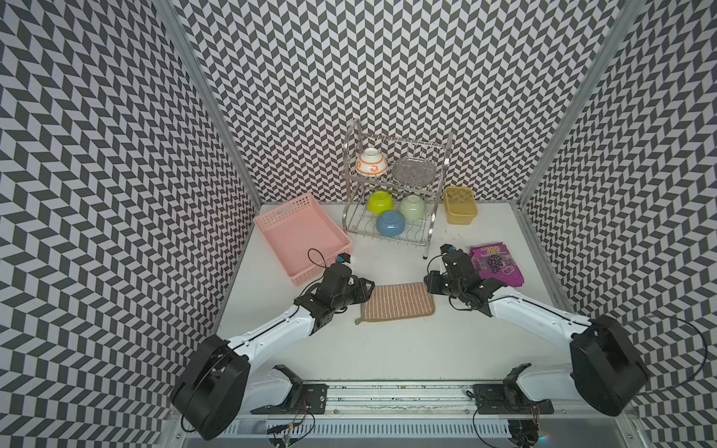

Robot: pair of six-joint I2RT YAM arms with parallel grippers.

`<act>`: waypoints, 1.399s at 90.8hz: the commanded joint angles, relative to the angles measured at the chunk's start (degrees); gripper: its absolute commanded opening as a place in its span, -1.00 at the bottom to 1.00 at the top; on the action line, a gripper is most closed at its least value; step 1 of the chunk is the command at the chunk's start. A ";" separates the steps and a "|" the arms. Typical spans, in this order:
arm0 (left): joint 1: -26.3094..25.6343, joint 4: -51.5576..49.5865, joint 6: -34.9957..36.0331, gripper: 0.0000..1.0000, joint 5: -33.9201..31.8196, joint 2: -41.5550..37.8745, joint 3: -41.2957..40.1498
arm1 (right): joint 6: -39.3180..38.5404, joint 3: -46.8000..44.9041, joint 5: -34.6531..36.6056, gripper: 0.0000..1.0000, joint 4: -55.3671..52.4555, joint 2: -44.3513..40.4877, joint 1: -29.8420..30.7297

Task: Fold the square dishcloth
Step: Smooth out the cleaning item at the center of the board.

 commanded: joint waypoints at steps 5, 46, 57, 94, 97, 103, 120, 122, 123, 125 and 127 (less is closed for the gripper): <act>-0.19 7.28 0.59 -0.26 4.17 5.33 0.92 | -0.76 1.71 -3.40 -0.66 5.12 4.95 0.63; 2.42 10.41 0.90 -0.36 -0.98 14.48 -2.41 | 0.58 3.32 -0.62 -0.68 6.98 15.52 0.09; 3.18 10.37 1.35 -0.40 -1.81 16.52 -3.05 | 0.64 3.29 -0.13 -0.69 7.08 16.80 -0.76; 4.12 11.29 2.29 -0.40 -2.81 18.96 -3.47 | -0.19 -0.06 -0.55 -0.69 7.52 15.03 -6.35; 4.04 11.36 2.46 -0.39 -2.56 19.32 -3.14 | -0.30 -0.42 -0.68 -0.69 7.59 14.71 -7.20; 4.10 11.84 2.51 -0.40 -1.66 19.75 -2.42 | -0.66 -1.14 -1.10 -0.69 7.63 14.21 -8.75; 3.90 12.71 2.59 -0.36 0.09 19.55 -0.22 | -1.96 -1.53 -1.27 -0.69 6.32 12.15 -11.25; 3.93 12.56 2.65 -0.33 0.05 19.23 0.01 | -2.03 -1.54 -1.15 -0.69 6.11 11.64 -11.36; 3.89 12.47 2.67 -0.31 -0.01 18.99 0.18 | -2.13 -1.56 -1.07 -0.69 6.00 11.46 -11.38; 3.91 12.13 2.80 -0.27 -0.04 18.54 0.59 | -2.28 -1.51 -0.91 -0.69 5.63 10.90 -11.44; 3.89 11.80 2.92 -0.24 0.01 18.15 1.07 | -2.38 -1.52 -0.75 -0.69 5.23 10.54 -11.47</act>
